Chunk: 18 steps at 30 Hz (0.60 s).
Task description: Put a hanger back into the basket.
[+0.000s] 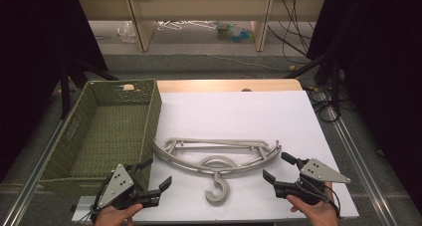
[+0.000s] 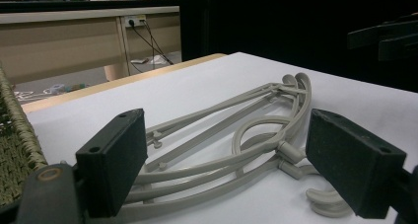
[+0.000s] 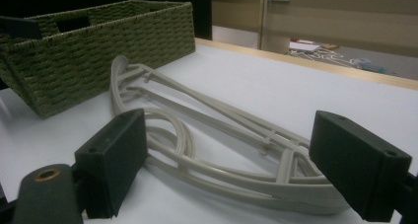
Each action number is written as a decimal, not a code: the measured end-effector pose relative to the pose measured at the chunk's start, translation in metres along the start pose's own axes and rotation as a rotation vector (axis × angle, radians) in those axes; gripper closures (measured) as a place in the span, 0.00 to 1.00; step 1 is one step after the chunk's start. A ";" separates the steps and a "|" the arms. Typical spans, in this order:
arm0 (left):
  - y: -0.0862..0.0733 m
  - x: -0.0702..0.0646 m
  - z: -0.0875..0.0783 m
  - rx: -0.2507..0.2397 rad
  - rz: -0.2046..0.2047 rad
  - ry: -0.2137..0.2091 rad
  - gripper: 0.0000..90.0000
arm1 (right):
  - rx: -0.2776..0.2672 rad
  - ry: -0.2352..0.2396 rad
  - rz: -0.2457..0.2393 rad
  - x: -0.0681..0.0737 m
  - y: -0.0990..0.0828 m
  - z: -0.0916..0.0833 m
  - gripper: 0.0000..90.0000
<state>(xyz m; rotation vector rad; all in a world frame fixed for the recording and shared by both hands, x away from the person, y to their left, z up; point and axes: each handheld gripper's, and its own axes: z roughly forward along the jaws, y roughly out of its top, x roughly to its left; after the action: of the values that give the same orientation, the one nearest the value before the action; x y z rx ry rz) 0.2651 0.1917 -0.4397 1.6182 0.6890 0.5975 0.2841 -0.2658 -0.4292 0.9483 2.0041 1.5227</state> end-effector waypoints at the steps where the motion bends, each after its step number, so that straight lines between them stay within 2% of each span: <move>1: 0.000 0.000 0.000 -0.001 0.000 0.000 0.18 | -0.002 0.001 -0.005 0.000 0.000 0.001 0.17; 9: 0.001 0.000 0.000 -0.003 0.011 -0.006 0.18 | 0.016 0.003 0.004 0.001 0.001 0.001 0.18; 10: 0.001 0.000 0.001 -0.004 0.015 -0.008 0.18 | 0.016 0.000 -0.018 0.000 0.001 0.003 0.18; 12: 0.001 0.000 0.001 -0.004 0.017 -0.007 0.18 | 0.015 0.014 -0.026 0.001 0.001 0.005 0.18; 16: 0.001 -0.001 0.001 -0.005 0.016 -0.008 0.18 | 0.042 -0.005 -0.055 0.002 0.001 0.009 0.18; 17: 0.001 -0.001 0.001 -0.005 0.019 -0.009 0.18 | 0.054 -0.001 -0.089 0.002 0.003 0.012 0.19; 18: 0.001 -0.001 0.001 -0.004 0.023 -0.008 0.18 | 0.072 0.009 -0.098 0.002 0.004 0.012 0.19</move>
<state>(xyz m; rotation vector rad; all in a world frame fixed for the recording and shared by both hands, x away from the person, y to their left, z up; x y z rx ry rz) 0.2651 0.1898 -0.4388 1.6257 0.6637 0.6079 0.2927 -0.2560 -0.4292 0.8586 2.0917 1.4137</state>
